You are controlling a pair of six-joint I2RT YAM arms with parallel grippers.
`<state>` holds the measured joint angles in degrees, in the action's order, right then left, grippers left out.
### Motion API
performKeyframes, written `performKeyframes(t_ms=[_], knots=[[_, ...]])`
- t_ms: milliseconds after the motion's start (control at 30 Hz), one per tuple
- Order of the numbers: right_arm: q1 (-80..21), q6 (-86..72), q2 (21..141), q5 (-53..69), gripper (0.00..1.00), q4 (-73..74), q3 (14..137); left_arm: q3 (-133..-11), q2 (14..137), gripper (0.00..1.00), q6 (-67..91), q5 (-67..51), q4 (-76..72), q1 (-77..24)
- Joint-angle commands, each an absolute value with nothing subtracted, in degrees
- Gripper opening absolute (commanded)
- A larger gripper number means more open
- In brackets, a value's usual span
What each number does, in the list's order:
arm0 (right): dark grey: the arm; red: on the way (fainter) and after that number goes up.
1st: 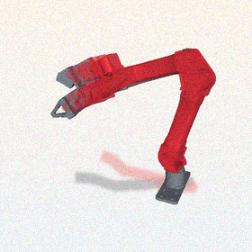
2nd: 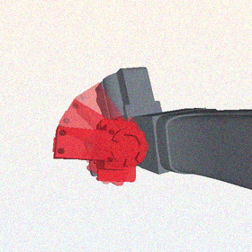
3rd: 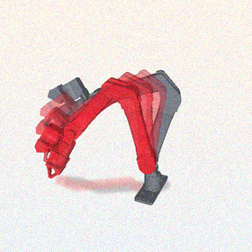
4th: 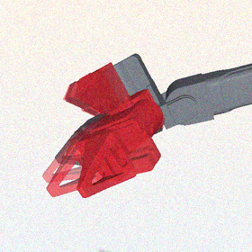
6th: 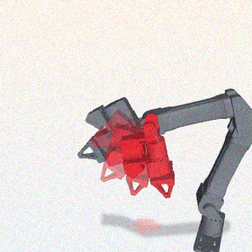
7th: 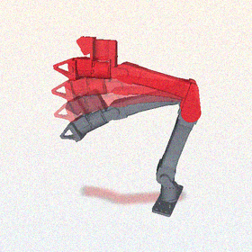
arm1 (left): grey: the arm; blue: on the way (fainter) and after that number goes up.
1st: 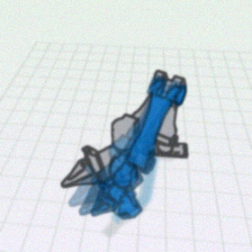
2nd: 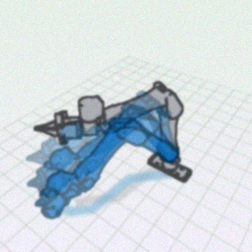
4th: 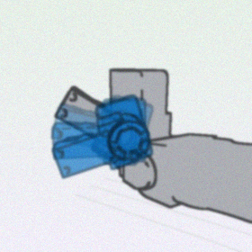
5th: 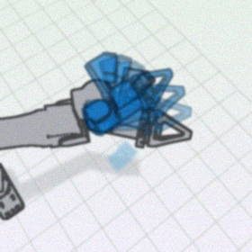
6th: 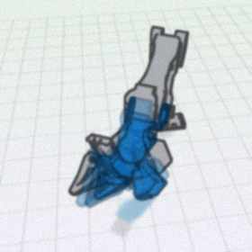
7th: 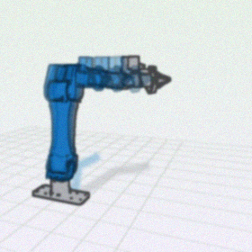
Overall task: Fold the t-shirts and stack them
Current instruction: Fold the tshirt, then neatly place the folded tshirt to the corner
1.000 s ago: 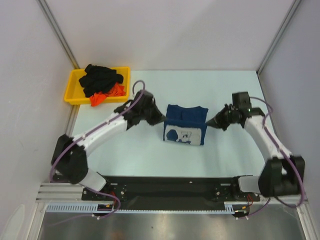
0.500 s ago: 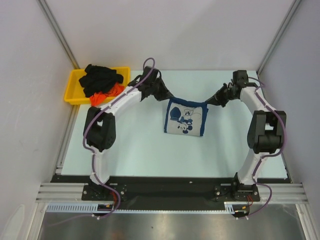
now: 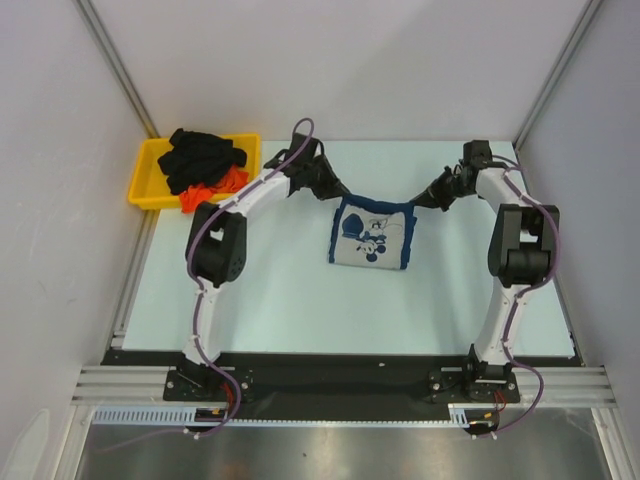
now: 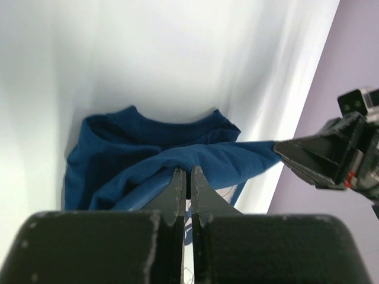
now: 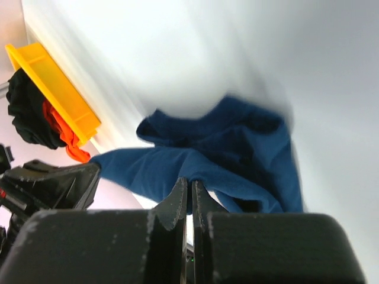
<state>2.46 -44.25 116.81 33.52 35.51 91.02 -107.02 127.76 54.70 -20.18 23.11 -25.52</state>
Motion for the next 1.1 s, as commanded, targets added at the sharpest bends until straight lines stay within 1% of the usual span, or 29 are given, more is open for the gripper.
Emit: performKeyframes(t_ms=[0,33,67,100,133,167,200,233,267,300,333,367,433,467,500,533,567,600,667,700,733,767,833,900,1067], knots=[[3.51,-42.54,122.33,36.47,0.04,33.66,97.37,-110.66,128.41,0.00,51.86,-19.87,21.19,-24.00],[3.69,-40.62,125.91,36.65,0.13,36.01,99.38,-110.92,129.45,0.04,51.86,-19.95,20.92,-23.47],[3.87,-39.47,127.34,35.52,0.22,38.47,105.06,-113.09,130.42,0.11,52.03,-21.17,21.35,-23.12],[4.13,-37.72,128.92,32.55,0.34,42.06,107.38,-115.03,131.56,0.29,51.60,-21.44,25.01,-22.59],[4.48,-36.40,129.02,31.13,0.39,43.23,109.23,-117.40,132.88,0.32,50.55,-21.62,27.40,-22.41],[4.83,-34.47,129.11,30.07,0.42,44.03,110.29,-121.34,134.20,0.37,47.23,-21.10,29.86,-22.33],[5.09,-33.84,128.85,29.10,0.45,45.16,112.39,-122.68,134.30,0.42,45.46,-19.44,31.97,-22.32],[5.36,-33.05,128.59,26.66,0.53,47.61,113.28,-123.22,133.86,0.52,43.87,-18.90,34.78,-22.32],[5.19,-31.65,127.19,25.06,0.58,49.12,113.99,-123.05,133.25,0.59,42.47,-18.81,35.59,-22.32],[4.75,-29.03,126.22,23.66,0.62,50.17,114.17,-122.52,130.81,0.63,39.41,-17.85,36.55,-22.41],[4.40,-27.61,124.99,21.47,0.70,51.23,113.56,-121.65,129.30,0.66,37.55,-16.71,37.43,-22.76],[3.44,-26.47,122.54,20.84,0.74,51.41,112.34,-119.03,127.20,0.68,34.05,-15.39,38.05,-22.85],[2.73,-23.74,119.72,21.18,0.79,49.76,106.11,-114.98,120.09,0.68,32.09,-12.75,38.33,-22.68],[2.03,-23.12,117.10,21.44,0.80,48.79,103.73,-110.00,117.27,0.68,30.51,-11.96,37.45,-22.68],[1.67,-21.72,115.85,22.66,0.81,46.60,101.36,-107.78,111.50,0.70,29.45,-11.78,36.40,-22.68],[1.15,-21.27,114.62,23.20,0.82,44.93,96.20,-105.75,109.01,0.70,28.40,-12.13,36.39,-22.85],[0.36,-21.01,112.43,23.46,0.82,43.35,93.98,-102.25,106.81,0.70,27.00,-12.13,36.82,-22.94],[0.18,-20.48,111.89,25.03,0.82,40.46,91.61,-100.30,102.00,0.70,26.72,-12.30,38.31,-23.03],[-1.30,-19.60,110.92,25.93,0.83,38.33,87.99,-92.32,96.45,0.70,26.37,-14.58,37.97,-23.11],[-2.28,-19.51,111.01,25.06,0.83,37.54,87.54,-89.24,93.54,0.70,26.54,-15.11,36.84,-23.12],[-2.55,-19.95,111.35,25.22,0.84,37.53,87.45,-86.16,87.34,0.70,26.46,-15.90,36.13,-23.12],[-2.81,-20.21,111.71,25.75,0.84,37.36,87.45,-80.74,84.67,0.70,26.19,-16.00,35.60,-23.20],[-4.13,-20.48,112.76,24.62,0.84,36.91,87.89,-75.53,77.57,0.70,25.14,-15.73,37.35,-23.12],[-5.01,-20.13,114.68,22.77,0.84,37.97,90.43,-72.27,71.93,0.70,24.00,-15.21,40.24,-23.12],[-6.59,-17.59,119.43,18.56,0.84,40.95,94.47,-67.68,62.60,0.70,24.26,-14.07,43.85,-22.94]])
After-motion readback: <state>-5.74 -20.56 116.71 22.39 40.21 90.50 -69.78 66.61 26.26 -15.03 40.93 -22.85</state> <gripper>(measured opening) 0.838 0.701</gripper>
